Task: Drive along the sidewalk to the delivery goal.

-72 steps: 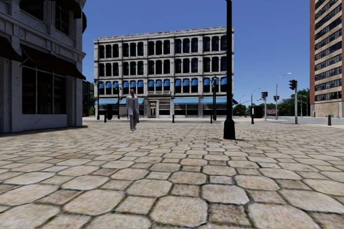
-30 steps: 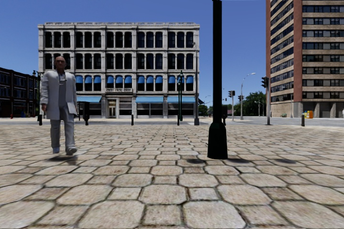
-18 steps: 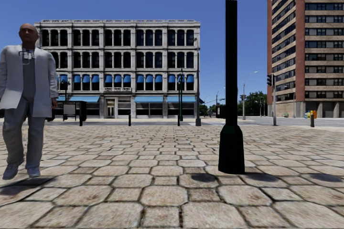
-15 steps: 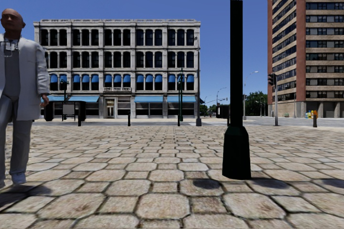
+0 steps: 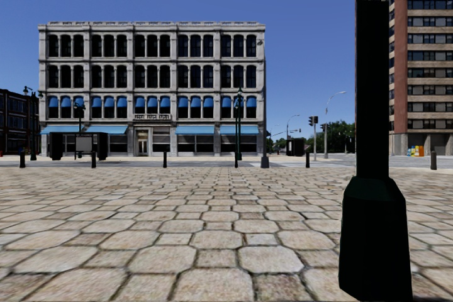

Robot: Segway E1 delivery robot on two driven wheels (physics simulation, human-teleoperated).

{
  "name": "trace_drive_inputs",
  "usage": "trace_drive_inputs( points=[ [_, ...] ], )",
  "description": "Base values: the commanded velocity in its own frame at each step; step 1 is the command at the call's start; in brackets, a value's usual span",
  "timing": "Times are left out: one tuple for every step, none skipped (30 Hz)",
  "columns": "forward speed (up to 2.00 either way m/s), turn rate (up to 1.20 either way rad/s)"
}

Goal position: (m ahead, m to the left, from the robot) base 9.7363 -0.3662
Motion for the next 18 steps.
trace_drive_inputs(
  points=[
    [2.0,0.0],
    [2.0,0.0],
    [2.0,0.0],
    [2.0,0.0],
    [2.0,0.0],
    [2.0,0.0],
    [2.0,0.0],
    [2.0,0.0],
    [2.0,0.0],
    [2.0,0.0],
    [2.0,0.0],
    [2.0,0.0],
    [2.0,0.0],
    [2.0,0.0],
    [2.0,0.0],
    [2.0,0.0],
    [2.0,0.0],
    [2.0,0.0]
  ],
)
